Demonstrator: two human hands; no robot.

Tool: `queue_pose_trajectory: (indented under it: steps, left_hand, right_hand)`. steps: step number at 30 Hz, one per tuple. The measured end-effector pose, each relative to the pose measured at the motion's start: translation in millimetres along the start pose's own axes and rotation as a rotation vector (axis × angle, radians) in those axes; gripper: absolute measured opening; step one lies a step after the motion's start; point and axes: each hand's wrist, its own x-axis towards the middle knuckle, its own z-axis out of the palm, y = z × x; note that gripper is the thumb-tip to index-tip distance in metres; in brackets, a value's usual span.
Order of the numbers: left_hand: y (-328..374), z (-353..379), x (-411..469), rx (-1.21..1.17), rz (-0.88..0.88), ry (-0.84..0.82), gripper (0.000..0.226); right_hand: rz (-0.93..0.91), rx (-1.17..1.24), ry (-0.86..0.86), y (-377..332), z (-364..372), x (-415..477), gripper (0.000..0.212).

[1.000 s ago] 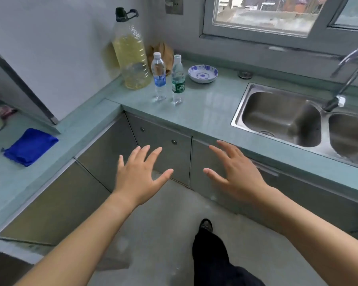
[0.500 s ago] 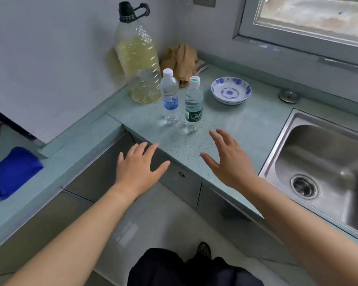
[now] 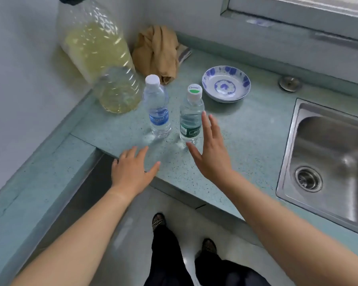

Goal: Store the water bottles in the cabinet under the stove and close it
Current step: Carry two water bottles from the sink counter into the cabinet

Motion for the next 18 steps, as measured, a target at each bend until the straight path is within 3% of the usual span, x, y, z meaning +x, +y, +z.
queue_pose_trajectory:
  steps: [9, 14, 18]
  left_hand:
    - [-36, 31, 90, -0.014, 0.151, -0.047, 0.069]
    - [-49, 44, 121, -0.035, 0.247, -0.067, 0.066]
    - [-58, 57, 124, -0.039, 0.308, -0.01, 0.065]
  right_hand:
    - [0.045, 0.127, 0.317, 4, 57, 44, 0.079]
    - [0.116, 0.237, 0.385, 3, 67, 75, 0.087]
    - [0.075, 0.202, 0.373, 1, 73, 97, 0.08]
